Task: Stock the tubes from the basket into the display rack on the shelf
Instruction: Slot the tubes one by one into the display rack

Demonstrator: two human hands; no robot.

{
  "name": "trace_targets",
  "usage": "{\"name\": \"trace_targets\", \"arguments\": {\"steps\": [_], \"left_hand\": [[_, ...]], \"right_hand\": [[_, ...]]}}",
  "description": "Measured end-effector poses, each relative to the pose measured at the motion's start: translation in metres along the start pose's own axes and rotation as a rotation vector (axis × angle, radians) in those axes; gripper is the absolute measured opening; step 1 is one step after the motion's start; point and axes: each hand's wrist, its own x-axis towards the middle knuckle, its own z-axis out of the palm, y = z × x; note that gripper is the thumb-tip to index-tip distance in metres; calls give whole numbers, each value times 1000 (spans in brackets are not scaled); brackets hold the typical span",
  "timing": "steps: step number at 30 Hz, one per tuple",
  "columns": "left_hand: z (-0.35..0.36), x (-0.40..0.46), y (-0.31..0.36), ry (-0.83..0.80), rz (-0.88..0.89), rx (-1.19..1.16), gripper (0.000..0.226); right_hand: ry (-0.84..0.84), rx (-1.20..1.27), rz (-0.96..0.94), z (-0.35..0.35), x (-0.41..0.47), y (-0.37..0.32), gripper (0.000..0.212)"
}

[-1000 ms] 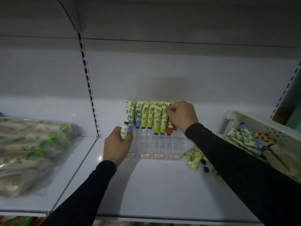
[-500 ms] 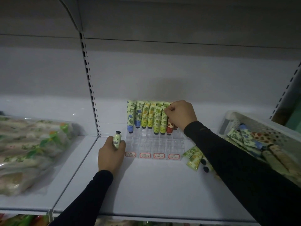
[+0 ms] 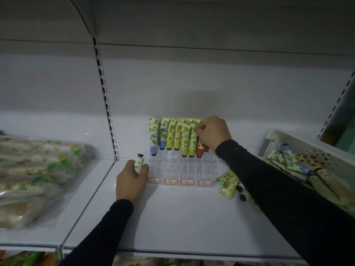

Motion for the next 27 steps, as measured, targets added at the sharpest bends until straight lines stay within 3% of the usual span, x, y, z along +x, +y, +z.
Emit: {"name": "trace_targets", "arguments": {"steps": [4,11,13,19,20,23,27], "left_hand": [[-2,-1,2,-32,-13,-37,16],[-8,-8,22,-111,40,-180,11],[-7,-9,31,-207,70,-251,10],[-1,-13,59,-433,10,-500,54],[-1,-13,61,-460,-10,-534,53],[1,-18,68,-465,-73,-695,15],[2,-21,71,-442,-156,-831,13]], "right_hand": [[-15,-9,-17,-5,-3,-3,44],[177,101,-95,-25,-20,-11,38],[104,154,-98,-26,-33,-14,38],[-337,201,-103,-21,-74,-17,35],[-374,178,-104,-18,-78,-15,39],[-448,196,-45,-15,-84,-5,47],[-511,278,56,-22,-86,2,36]]}}
